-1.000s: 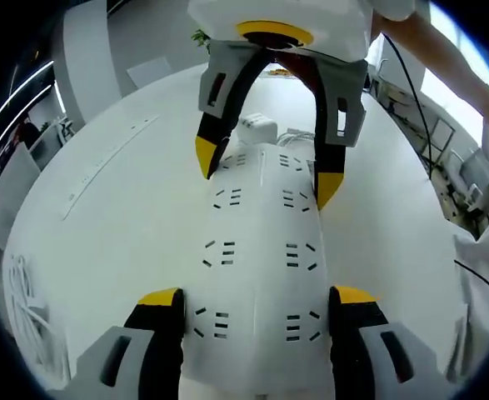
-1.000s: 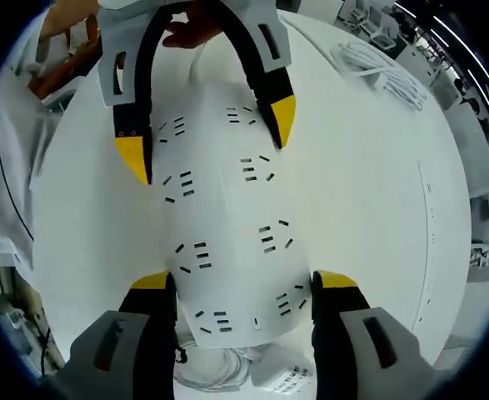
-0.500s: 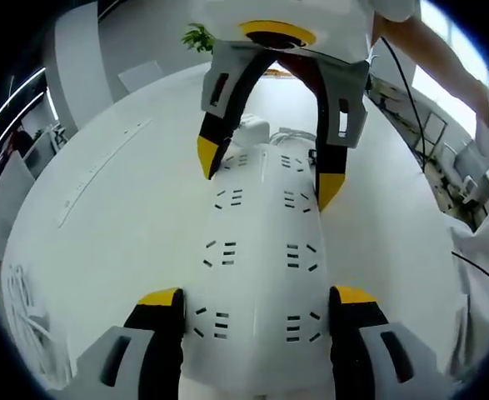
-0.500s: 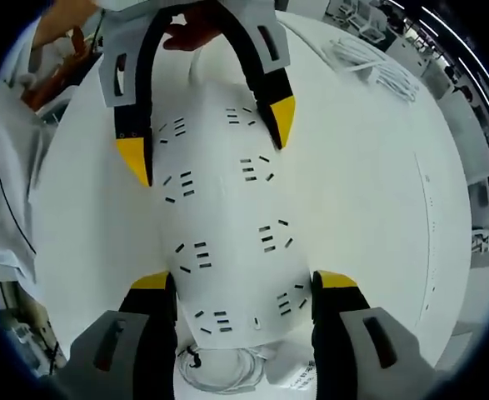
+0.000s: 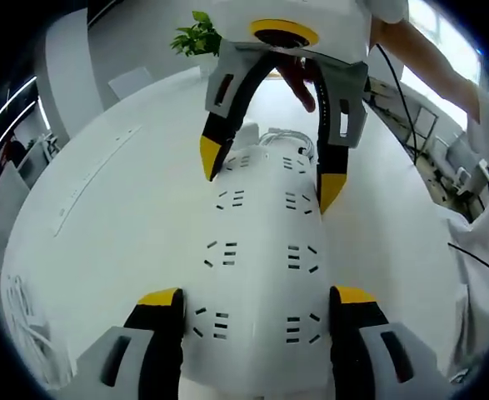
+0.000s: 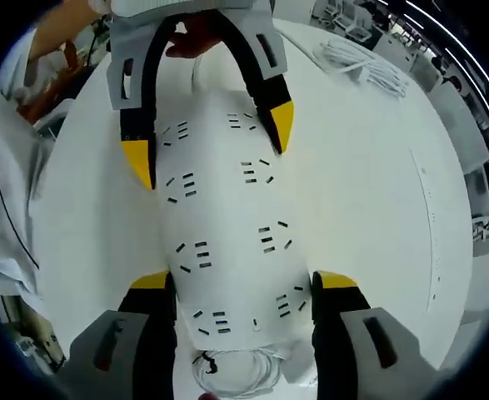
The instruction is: Straighten the power strip on the desk, plug the charger into it
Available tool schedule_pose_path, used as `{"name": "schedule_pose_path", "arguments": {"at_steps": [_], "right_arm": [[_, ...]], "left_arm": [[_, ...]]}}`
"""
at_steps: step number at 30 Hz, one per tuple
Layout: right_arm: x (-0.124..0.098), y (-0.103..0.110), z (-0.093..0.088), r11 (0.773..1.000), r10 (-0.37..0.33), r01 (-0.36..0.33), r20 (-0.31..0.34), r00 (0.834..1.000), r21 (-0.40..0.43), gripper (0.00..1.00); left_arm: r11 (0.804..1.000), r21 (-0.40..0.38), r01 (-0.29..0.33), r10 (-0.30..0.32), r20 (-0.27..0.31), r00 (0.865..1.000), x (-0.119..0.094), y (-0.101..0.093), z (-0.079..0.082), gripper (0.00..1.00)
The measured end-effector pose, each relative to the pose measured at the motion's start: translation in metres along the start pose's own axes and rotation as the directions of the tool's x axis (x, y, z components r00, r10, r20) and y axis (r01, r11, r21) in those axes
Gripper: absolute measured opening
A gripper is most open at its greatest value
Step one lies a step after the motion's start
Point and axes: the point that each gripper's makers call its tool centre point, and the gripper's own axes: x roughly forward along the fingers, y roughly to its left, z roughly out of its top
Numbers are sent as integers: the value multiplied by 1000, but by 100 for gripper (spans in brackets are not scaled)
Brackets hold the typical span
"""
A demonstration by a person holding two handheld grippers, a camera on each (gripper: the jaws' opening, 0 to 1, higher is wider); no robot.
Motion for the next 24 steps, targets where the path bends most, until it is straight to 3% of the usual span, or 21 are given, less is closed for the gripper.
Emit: {"name": "schedule_pose_path", "arguments": {"at_steps": [3, 6, 14, 20, 24], "right_arm": [[1, 0, 2, 999, 22, -21, 20, 1000, -30, 65], [0, 3, 11, 985, 50, -39, 66, 997, -165, 65], [-1, -2, 1, 981, 109, -115, -46, 993, -157, 69], [5, 4, 0, 969, 161, -175, -91, 983, -175, 64], [4, 4, 1, 966, 152, -169, -98, 983, -197, 64]], "left_arm": [[1000, 3, 1, -1, -3, 1000, 0, 0, 0, 72], [1000, 3, 1, 0, -5, 1000, 0, 0, 0, 72], [1000, 2, 0, 0, 0, 1000, 1, -1, 1, 72], [1000, -1, -1, 1, 8, 1000, 1, -2, 1, 72], [1000, -1, -1, 1, 9, 1000, 1, -2, 1, 72]]}}
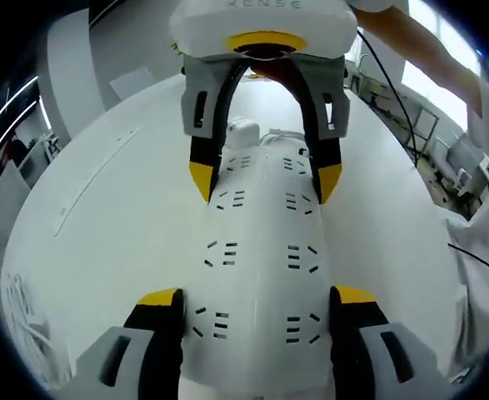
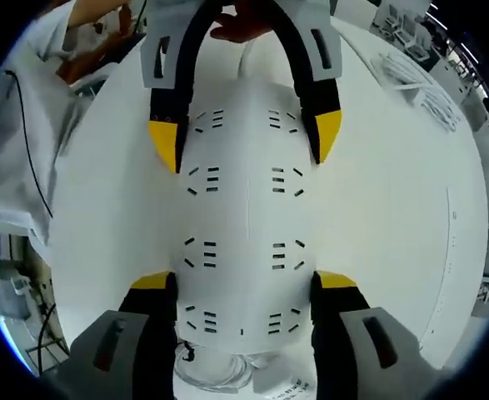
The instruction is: Straighten the power strip on the desk, plug the charger into it
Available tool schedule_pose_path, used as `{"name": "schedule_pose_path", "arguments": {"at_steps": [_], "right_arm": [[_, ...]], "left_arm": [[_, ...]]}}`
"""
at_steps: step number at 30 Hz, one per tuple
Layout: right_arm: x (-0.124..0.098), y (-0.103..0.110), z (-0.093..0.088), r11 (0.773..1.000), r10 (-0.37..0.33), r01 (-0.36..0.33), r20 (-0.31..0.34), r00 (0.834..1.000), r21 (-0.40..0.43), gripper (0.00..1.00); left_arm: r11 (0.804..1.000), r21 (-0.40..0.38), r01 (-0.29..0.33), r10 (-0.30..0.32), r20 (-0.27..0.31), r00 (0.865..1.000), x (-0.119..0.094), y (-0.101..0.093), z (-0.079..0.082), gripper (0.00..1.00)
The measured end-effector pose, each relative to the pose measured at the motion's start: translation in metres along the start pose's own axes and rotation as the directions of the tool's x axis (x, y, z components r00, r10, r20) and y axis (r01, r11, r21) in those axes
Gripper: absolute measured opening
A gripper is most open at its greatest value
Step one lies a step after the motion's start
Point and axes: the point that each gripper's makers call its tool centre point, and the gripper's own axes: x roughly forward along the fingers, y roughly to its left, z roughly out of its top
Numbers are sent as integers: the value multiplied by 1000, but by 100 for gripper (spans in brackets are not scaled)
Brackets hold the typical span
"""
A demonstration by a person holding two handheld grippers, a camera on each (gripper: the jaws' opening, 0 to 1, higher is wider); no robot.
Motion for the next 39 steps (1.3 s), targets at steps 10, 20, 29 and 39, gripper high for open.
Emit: {"name": "schedule_pose_path", "arguments": {"at_steps": [10, 20, 29, 39], "right_arm": [[0, -2, 1, 999, -31, 30, 18, 999, 40, 64], [1, 1, 2, 996, -49, 44, 60, 997, 71, 64], [3, 8, 5, 990, -61, 55, 46, 997, 128, 64], [4, 14, 7, 980, -76, 67, 39, 996, 189, 64]], "left_arm": [[1000, 8, 8, -8, 16, 1000, 0, -1, 0, 72], [999, 28, 21, -22, 12, 1000, 0, -2, 0, 72], [998, 51, 39, -40, 6, 999, -3, -4, -2, 72], [996, 75, 55, -55, -3, 998, -4, -4, -3, 72]]}}
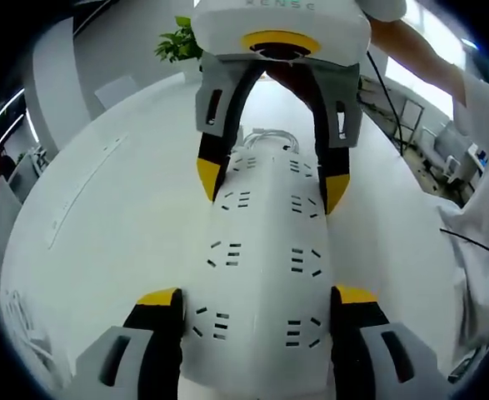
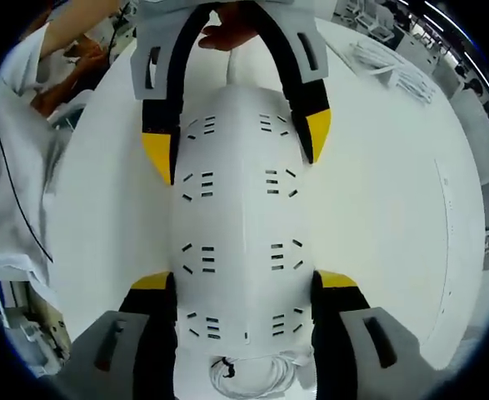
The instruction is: Straighten the power strip on the desk, plug the charger into it
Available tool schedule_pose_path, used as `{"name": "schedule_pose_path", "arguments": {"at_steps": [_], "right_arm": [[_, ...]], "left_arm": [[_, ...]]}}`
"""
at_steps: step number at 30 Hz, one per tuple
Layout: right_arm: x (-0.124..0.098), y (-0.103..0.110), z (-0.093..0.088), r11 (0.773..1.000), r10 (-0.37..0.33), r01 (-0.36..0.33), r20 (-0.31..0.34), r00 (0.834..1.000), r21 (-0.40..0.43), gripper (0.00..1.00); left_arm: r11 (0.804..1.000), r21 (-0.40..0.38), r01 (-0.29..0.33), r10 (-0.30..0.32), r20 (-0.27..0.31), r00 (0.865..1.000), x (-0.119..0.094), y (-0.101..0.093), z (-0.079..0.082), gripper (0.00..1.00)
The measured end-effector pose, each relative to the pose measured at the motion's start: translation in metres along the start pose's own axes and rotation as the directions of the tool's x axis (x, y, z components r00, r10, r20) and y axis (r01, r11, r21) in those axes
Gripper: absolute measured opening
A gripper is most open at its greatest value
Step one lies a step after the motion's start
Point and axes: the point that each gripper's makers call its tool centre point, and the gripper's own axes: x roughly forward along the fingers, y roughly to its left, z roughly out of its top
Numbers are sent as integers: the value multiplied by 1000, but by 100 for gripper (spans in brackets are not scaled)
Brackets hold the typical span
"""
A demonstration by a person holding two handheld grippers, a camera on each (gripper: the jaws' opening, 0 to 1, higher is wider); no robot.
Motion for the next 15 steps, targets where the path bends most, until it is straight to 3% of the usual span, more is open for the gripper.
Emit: {"name": "schedule_pose_path", "arguments": {"at_steps": [15], "right_arm": [[0, 6, 1, 998, -18, 18, 5, 1000, 66, 64]], "left_arm": [[1000, 16, 7, -6, -36, 999, 1, -3, 0, 72]]}}
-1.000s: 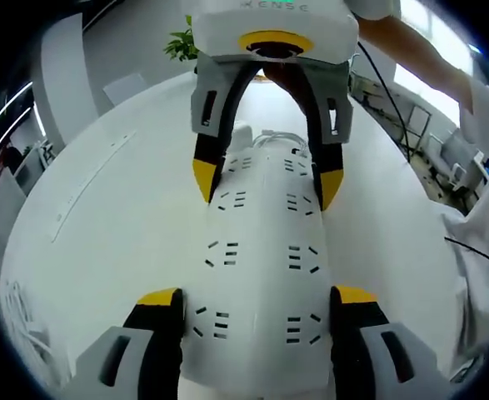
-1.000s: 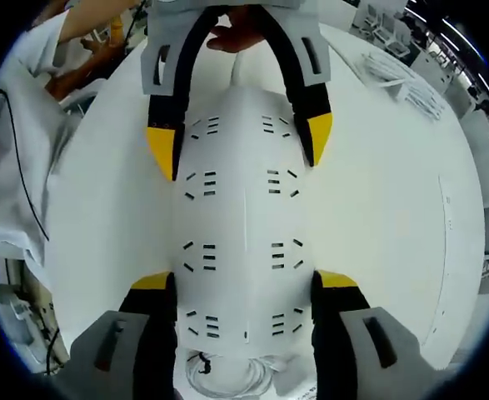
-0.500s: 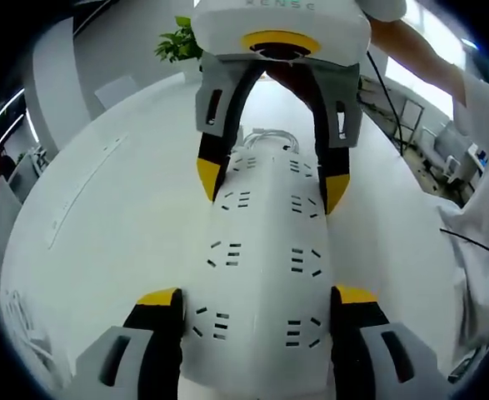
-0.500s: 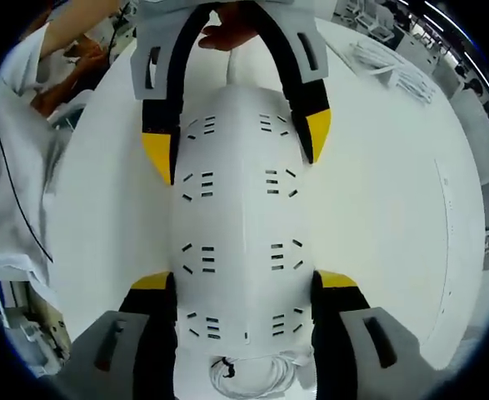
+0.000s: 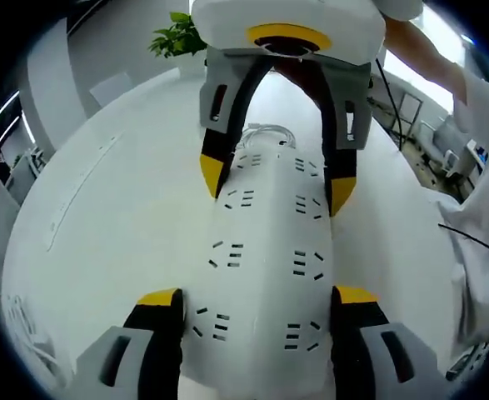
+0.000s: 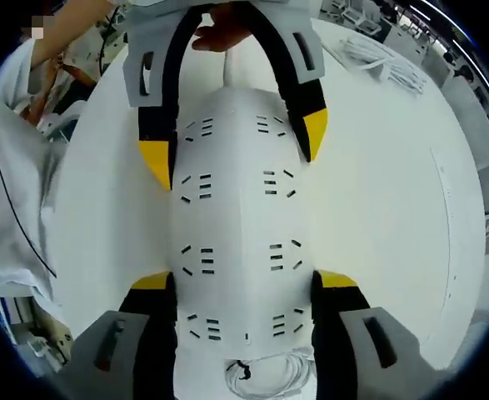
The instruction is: Straighten the power strip on the desk, plug the charger into it
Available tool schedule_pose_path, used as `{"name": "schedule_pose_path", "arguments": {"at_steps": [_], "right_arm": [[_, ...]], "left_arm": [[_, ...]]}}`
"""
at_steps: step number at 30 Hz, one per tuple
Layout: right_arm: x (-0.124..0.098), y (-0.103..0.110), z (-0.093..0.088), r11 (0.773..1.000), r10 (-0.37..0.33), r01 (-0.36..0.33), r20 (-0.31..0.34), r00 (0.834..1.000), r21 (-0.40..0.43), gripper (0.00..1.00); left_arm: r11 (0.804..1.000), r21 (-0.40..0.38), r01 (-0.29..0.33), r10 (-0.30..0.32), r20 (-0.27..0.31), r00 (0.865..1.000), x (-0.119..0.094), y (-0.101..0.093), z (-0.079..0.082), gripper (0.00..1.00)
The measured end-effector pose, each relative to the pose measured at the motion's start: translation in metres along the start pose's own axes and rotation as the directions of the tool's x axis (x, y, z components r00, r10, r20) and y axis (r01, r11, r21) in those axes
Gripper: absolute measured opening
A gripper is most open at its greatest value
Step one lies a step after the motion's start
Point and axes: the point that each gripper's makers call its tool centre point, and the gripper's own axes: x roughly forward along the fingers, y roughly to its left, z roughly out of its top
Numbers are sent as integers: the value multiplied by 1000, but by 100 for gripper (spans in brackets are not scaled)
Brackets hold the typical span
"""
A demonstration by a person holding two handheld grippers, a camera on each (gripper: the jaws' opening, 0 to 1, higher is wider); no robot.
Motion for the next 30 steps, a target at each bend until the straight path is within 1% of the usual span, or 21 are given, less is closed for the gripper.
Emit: {"name": "schedule_pose_path", "arguments": {"at_steps": [15, 17, 18, 21, 23, 24, 25, 26, 27, 30], "right_arm": [[-1, 3, 1, 999, -13, 13, 4, 1000, 42, 64], [-1, 4, 1, 999, -15, 14, 7, 1000, 45, 64], [-1, 4, 1, 999, -15, 15, 7, 1000, 47, 64], [-1, 4, 2, 999, -15, 15, 2, 1000, 50, 64], [-1, 4, 2, 998, -16, 16, 4, 1000, 53, 64], [-1, 5, 2, 998, -16, 16, 8, 1000, 54, 64], [-1, 5, 2, 998, -16, 16, 12, 1000, 56, 64], [-1, 5, 2, 998, -16, 16, 13, 1000, 56, 65], [-1, 5, 2, 998, -17, 16, 16, 1000, 57, 65], [0, 6, 2, 998, -17, 16, 19, 1000, 58, 65]], "left_arm": [[1000, 13, 5, -5, -12, 1000, 0, -3, 0, 72], [1000, 20, 8, -8, -36, 999, 0, -3, 1, 72], [1000, 26, 10, -9, -61, 998, 0, -4, 1, 72], [999, 34, 11, -7, -110, 994, 0, -4, 1, 71], [999, 38, 13, -8, -124, 992, 0, -4, 1, 71], [999, 45, 18, -12, -130, 991, 0, -5, 0, 71], [996, 83, 39, -26, -155, 988, -2, -5, -3, 70], [994, 102, 50, -32, -175, 984, -4, -6, -5, 70], [994, 95, 49, -32, -175, 984, -2, -6, -3, 70], [990, 122, 63, -37, -208, 977, -3, -7, -4, 69]]}}
